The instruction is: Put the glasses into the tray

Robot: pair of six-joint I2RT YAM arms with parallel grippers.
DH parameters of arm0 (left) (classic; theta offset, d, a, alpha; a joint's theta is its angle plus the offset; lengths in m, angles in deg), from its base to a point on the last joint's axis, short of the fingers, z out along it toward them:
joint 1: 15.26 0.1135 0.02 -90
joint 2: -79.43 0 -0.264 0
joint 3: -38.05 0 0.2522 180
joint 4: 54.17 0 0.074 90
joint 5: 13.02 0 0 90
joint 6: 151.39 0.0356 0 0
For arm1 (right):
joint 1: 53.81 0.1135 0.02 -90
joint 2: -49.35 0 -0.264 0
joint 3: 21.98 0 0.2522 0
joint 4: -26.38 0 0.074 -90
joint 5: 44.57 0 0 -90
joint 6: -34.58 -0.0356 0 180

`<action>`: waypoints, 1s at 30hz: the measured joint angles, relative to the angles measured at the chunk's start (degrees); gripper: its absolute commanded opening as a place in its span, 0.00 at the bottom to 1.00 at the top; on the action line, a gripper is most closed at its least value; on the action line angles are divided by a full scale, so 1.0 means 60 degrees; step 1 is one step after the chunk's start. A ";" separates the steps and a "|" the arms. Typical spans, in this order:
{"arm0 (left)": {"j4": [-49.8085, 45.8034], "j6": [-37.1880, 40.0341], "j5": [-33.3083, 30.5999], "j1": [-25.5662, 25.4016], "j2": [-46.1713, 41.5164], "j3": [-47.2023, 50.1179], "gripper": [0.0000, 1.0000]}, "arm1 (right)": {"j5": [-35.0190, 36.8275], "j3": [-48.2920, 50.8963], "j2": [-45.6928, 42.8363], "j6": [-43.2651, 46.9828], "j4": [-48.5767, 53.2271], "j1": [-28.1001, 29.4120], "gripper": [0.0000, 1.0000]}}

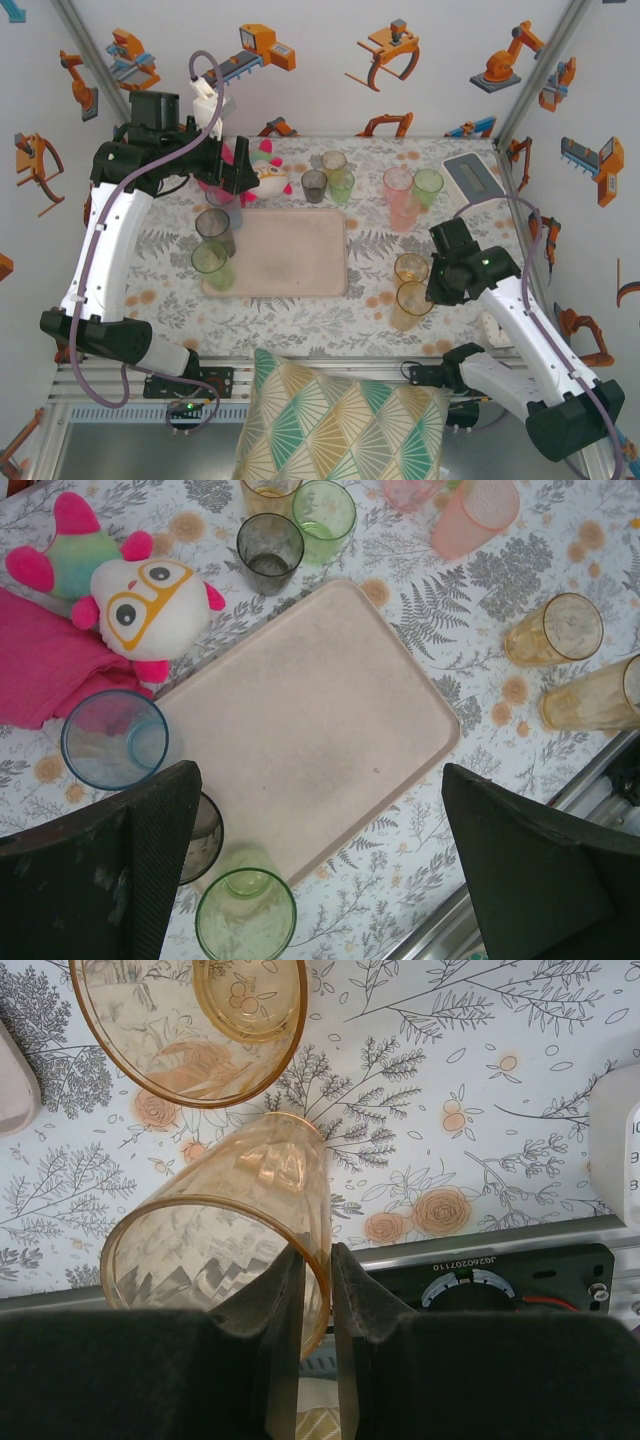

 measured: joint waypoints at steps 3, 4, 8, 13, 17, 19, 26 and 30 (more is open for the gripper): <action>0.0000 0.0000 -0.0018 0.0000 0.0000 0.0000 0.99 | 0.0022 0.0000 0.0022 0.0000 0.0004 0.0051 0.19; 0.0000 0.0000 -0.0018 0.0000 0.0000 0.0000 0.99 | 0.0022 0.0000 0.0029 -0.0004 0.0004 0.0073 0.18; 0.0000 0.0000 -0.0022 0.0000 -0.0004 0.0000 0.99 | 0.0029 0.0000 0.0087 -0.0004 0.0007 0.0127 0.19; 0.0000 0.0000 -0.0047 0.0000 -0.0004 0.0000 0.99 | 0.0066 0.0000 0.0178 -0.0007 0.0004 0.0193 0.20; 0.0000 0.0004 -0.0062 0.0000 -0.0004 0.0004 0.99 | 0.0127 0.0000 0.0251 -0.0007 0.0007 0.0211 0.19; 0.0000 0.0000 -0.0062 0.0000 -0.0004 0.0004 0.99 | 0.0160 0.0000 0.0302 -0.0004 0.0007 0.0226 0.16; 0.0000 0.0004 -0.0087 0.0000 -0.0004 0.0004 0.99 | 0.0244 0.0000 0.0372 -0.0040 0.0015 0.0255 0.07; 0.0000 0.0004 -0.0087 0.0000 -0.0004 0.0004 1.00 | 0.0244 0.0000 0.0372 -0.0040 0.0033 0.0259 0.03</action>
